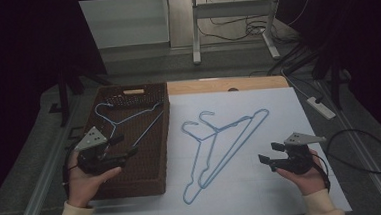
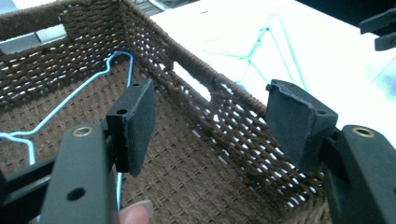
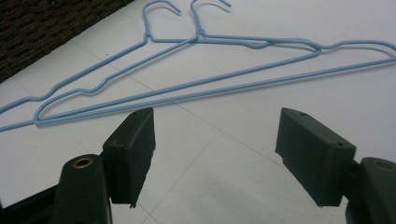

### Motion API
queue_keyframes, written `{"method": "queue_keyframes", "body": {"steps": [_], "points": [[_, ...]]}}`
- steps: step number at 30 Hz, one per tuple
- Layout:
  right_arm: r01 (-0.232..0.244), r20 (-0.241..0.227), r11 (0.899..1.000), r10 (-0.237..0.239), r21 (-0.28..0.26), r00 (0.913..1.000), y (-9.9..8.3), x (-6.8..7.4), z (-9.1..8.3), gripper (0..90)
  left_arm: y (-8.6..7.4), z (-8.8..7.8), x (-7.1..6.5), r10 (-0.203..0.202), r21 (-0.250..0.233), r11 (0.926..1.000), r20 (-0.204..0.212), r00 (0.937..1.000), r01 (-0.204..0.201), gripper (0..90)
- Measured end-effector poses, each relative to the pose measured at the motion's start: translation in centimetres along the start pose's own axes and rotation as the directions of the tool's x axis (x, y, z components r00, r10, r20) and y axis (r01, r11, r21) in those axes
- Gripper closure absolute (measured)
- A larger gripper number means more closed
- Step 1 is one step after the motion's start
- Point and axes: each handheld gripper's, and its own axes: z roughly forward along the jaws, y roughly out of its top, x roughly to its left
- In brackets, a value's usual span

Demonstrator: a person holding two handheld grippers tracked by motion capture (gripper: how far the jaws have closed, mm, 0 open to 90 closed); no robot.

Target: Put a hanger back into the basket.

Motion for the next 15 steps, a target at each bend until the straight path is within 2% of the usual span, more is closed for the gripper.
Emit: {"method": "queue_keyframes", "body": {"steps": [4,6,15], "points": [[0.01,-0.002,1.0,-0.01,0.009,1.0,0.0,0.2,0.0,28.8,-0.1,0.4,-0.6,0.018,0.014,0.9997,0.004,0.9998,-0.018,34.3],[0.014,-0.002,1.0,-0.014,0.008,0.9999,0.0,0.3,0.0,28.8,-0.2,0.6,-0.9,0.012,0.009,0.9999,0.012,0.9999,-0.012,34.3],[0.026,-0.01,1.0,-0.026,0.013,0.9996,-0.1,0.3,0.2,28.8,0.0,1.3,-1.7,0.031,0.012,0.9994,0.031,0.999,-0.032,33.9]]}}
